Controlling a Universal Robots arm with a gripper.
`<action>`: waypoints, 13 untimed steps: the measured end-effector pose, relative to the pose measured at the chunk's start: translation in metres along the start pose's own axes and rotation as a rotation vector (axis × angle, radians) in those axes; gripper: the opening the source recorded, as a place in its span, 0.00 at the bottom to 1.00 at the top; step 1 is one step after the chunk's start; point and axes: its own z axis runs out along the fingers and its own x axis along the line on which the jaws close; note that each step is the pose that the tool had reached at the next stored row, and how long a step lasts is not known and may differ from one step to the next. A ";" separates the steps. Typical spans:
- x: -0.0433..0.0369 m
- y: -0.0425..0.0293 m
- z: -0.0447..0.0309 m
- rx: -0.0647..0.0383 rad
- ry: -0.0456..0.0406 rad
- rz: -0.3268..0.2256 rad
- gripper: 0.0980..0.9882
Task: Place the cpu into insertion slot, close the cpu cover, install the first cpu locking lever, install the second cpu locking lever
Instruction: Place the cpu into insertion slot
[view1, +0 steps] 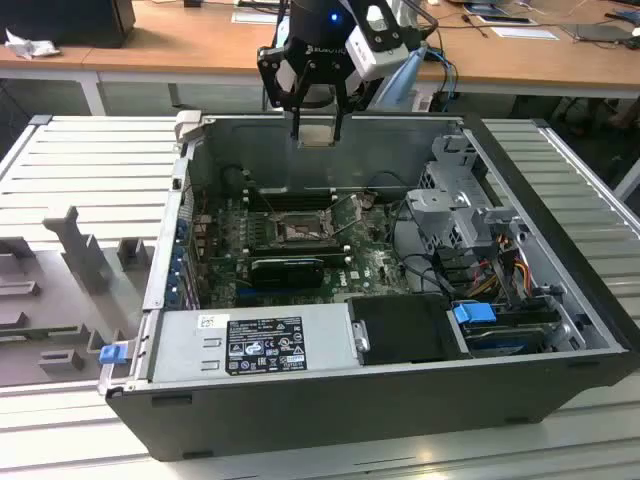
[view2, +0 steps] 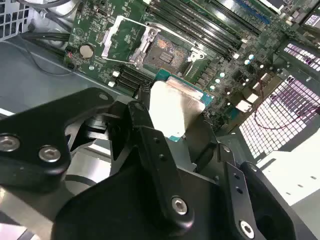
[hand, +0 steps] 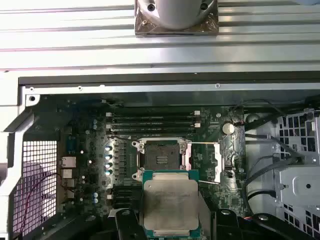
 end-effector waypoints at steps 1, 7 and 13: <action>0.0000 0.0000 0.0000 0.000 -0.0001 0.002 0.48; 0.0006 -0.0001 0.0006 -0.002 -0.0115 0.130 0.48; 0.0009 -0.0017 0.0062 -0.002 -0.0121 0.136 0.48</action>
